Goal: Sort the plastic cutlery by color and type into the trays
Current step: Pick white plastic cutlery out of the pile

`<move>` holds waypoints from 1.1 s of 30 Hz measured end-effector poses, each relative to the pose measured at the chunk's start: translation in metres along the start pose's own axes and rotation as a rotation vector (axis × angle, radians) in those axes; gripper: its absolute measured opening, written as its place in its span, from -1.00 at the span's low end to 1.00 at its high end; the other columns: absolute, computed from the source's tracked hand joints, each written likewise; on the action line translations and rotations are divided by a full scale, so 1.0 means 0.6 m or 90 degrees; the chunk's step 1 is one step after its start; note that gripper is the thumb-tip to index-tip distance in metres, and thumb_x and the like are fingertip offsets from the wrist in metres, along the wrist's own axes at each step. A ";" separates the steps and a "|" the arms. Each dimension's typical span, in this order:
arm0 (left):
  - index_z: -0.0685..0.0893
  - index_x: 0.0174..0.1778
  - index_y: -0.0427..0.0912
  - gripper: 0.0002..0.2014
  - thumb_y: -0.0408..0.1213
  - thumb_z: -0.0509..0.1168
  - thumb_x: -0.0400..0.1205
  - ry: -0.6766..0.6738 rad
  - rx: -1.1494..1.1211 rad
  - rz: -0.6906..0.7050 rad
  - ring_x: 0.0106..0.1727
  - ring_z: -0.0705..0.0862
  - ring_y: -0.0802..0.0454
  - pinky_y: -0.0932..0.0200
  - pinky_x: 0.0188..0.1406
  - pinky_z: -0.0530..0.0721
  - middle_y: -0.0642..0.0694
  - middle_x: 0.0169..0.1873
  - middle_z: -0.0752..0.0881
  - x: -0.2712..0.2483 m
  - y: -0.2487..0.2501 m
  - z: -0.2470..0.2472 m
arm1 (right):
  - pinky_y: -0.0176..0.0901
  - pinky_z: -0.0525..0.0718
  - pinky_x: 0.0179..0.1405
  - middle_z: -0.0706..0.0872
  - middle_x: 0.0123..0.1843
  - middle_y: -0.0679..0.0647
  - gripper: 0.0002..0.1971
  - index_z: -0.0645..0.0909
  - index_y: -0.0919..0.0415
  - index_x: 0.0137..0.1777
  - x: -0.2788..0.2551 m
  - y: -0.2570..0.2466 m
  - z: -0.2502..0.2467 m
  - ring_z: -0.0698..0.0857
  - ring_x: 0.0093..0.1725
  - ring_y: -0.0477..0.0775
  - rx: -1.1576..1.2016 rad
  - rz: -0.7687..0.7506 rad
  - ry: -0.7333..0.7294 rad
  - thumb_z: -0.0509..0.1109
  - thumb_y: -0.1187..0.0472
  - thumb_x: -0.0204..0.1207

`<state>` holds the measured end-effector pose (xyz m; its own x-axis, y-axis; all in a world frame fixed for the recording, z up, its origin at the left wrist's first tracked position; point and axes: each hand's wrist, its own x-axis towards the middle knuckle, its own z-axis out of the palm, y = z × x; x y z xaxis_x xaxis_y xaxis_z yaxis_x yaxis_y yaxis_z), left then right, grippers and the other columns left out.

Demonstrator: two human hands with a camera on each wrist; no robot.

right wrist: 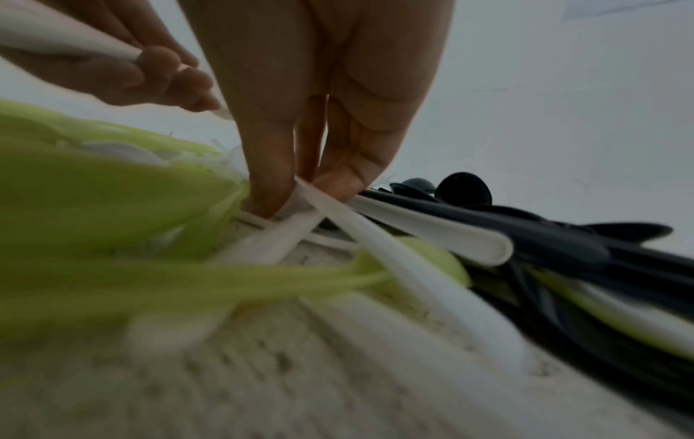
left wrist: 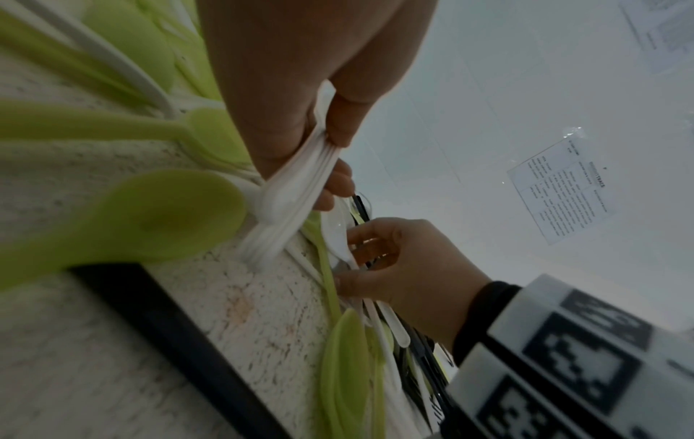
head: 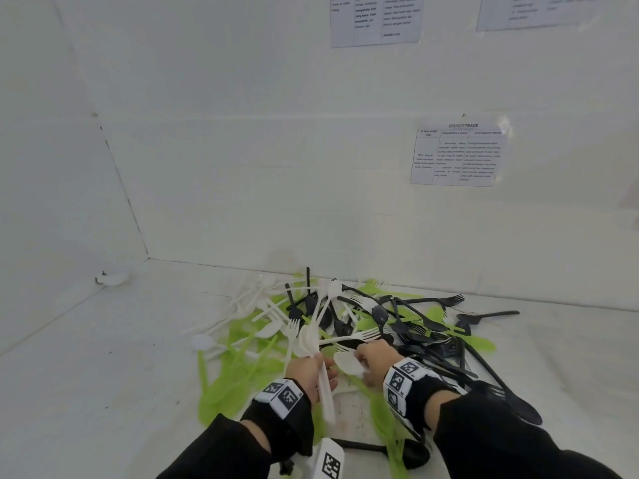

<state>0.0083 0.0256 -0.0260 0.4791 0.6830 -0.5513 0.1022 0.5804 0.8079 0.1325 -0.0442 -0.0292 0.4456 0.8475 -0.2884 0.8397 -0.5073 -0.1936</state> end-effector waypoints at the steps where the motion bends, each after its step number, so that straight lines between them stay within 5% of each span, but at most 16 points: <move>1: 0.52 -0.36 -0.43 -0.67 -0.44 0.08 0.72 0.005 -0.001 0.001 -0.42 0.51 -0.10 0.09 -0.39 0.50 -0.28 -0.43 0.55 0.001 -0.001 -0.002 | -0.07 0.56 0.23 0.54 0.24 0.18 -0.64 0.53 0.27 0.30 0.001 0.000 0.000 0.57 0.18 0.14 -0.002 -0.007 -0.001 0.37 0.29 0.50; 3: 0.53 -0.36 -0.44 -0.67 -0.44 0.08 0.72 0.011 0.000 0.003 -0.42 0.51 -0.10 0.09 -0.39 0.50 -0.28 -0.44 0.55 0.004 -0.002 -0.005 | -0.08 0.55 0.23 0.55 0.24 0.17 -0.66 0.52 0.28 0.27 0.001 0.001 0.004 0.54 0.12 0.11 -0.019 -0.017 -0.008 0.37 0.26 0.51; 6: 0.54 -0.35 -0.44 -0.68 -0.46 0.07 0.71 0.014 0.005 0.009 -0.44 0.50 -0.10 0.12 -0.42 0.49 -0.28 -0.44 0.53 0.007 -0.003 -0.009 | -0.04 0.55 0.27 0.53 0.34 0.21 -0.63 0.44 0.27 0.35 -0.004 0.000 0.005 0.55 0.29 0.21 -0.042 -0.031 -0.032 0.29 0.19 0.57; 13: 0.53 -0.36 -0.42 -0.67 -0.42 0.09 0.72 0.011 0.016 0.021 -0.47 0.48 -0.05 0.21 -0.55 0.48 -0.25 -0.45 0.53 0.006 0.006 -0.013 | -0.07 0.58 0.04 0.66 0.17 0.23 -0.73 0.49 0.27 0.23 -0.015 0.032 -0.043 0.66 0.13 0.23 -0.010 -0.004 0.036 0.02 0.23 0.68; 19: 0.54 -0.38 -0.38 -0.68 -0.44 0.11 0.70 0.030 0.017 0.082 -0.55 0.46 -0.03 0.21 -0.52 0.44 -0.19 -0.55 0.55 0.010 0.011 -0.014 | -0.06 0.53 0.27 0.55 0.32 0.15 -0.56 0.40 0.09 0.44 -0.037 0.064 -0.110 0.56 0.33 0.18 -0.079 0.028 0.118 0.15 0.40 0.58; 23: 0.55 -0.39 -0.37 -0.68 -0.42 0.13 0.70 0.040 0.031 0.108 -0.47 0.51 -0.08 0.13 -0.42 0.50 -0.22 -0.50 0.59 0.005 0.013 -0.010 | -0.06 0.52 0.28 0.59 0.27 0.13 -0.68 0.50 0.13 0.31 -0.040 0.073 -0.125 0.58 0.27 0.17 -0.008 0.022 0.218 0.16 0.36 0.60; 26: 0.53 -0.36 -0.34 -0.70 -0.43 0.12 0.71 -0.006 0.017 0.113 -0.54 0.53 -0.03 0.18 -0.51 0.49 -0.15 -0.58 0.62 -0.003 0.013 0.001 | -0.18 0.41 0.25 0.62 0.24 0.20 -0.72 0.57 0.26 0.27 -0.047 0.060 -0.135 0.57 0.25 0.18 0.064 -0.014 0.277 0.13 0.36 0.64; 33: 0.56 -0.07 -0.34 -0.81 -0.40 0.07 0.74 -0.183 0.052 0.030 -0.51 0.73 0.04 0.17 -0.50 0.65 -0.21 -0.22 0.66 -0.029 -0.007 0.028 | -0.22 0.42 -0.04 0.67 0.22 0.26 -0.70 0.55 0.29 0.31 -0.047 0.008 -0.108 0.60 0.13 0.16 0.183 -0.014 0.246 0.11 0.33 0.66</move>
<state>0.0139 0.0038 -0.0165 0.7107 0.5480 -0.4412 0.1381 0.5063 0.8512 0.1443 -0.0603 0.0389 0.5565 0.8272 0.0778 0.7550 -0.4644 -0.4630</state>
